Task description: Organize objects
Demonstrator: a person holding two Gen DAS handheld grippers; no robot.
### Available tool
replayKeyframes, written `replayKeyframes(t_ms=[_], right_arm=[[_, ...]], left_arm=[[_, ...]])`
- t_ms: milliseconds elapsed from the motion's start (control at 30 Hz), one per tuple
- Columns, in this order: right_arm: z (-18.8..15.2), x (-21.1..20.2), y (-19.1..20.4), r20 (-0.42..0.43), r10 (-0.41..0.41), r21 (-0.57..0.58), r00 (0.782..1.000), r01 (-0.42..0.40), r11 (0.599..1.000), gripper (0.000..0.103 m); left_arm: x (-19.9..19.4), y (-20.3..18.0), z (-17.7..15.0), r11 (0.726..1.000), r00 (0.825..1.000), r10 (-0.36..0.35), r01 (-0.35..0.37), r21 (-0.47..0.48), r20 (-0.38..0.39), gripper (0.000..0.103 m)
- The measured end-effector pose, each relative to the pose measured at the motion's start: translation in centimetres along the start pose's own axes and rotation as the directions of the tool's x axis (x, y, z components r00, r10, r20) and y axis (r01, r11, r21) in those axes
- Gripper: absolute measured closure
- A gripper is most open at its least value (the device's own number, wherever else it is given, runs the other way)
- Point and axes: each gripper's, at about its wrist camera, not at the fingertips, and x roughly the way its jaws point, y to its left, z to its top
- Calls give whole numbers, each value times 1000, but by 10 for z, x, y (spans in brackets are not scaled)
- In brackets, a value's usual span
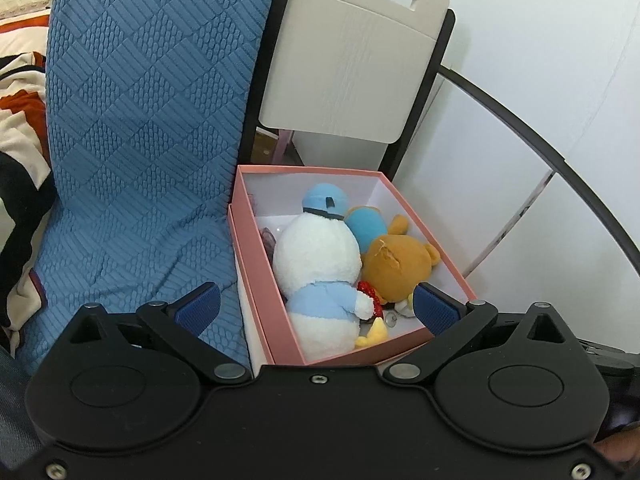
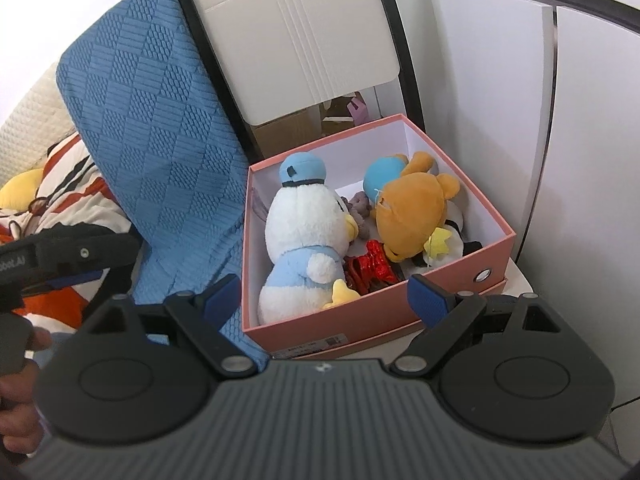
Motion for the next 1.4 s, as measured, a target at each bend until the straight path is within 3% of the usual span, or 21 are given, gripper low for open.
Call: replayKeyframes(t_ms=[333,1400], right_arm=[[-5,7,-4,-19,18,9,1000,-17,1000,12],[-4,10,-2,-31,17,8,999,-17,1000,12]], left_arm=[[2,0,-4,999,999,35,-35,-3,0,1],[-4,2,-2,1000,1000,30,-30,-3,-8,1]])
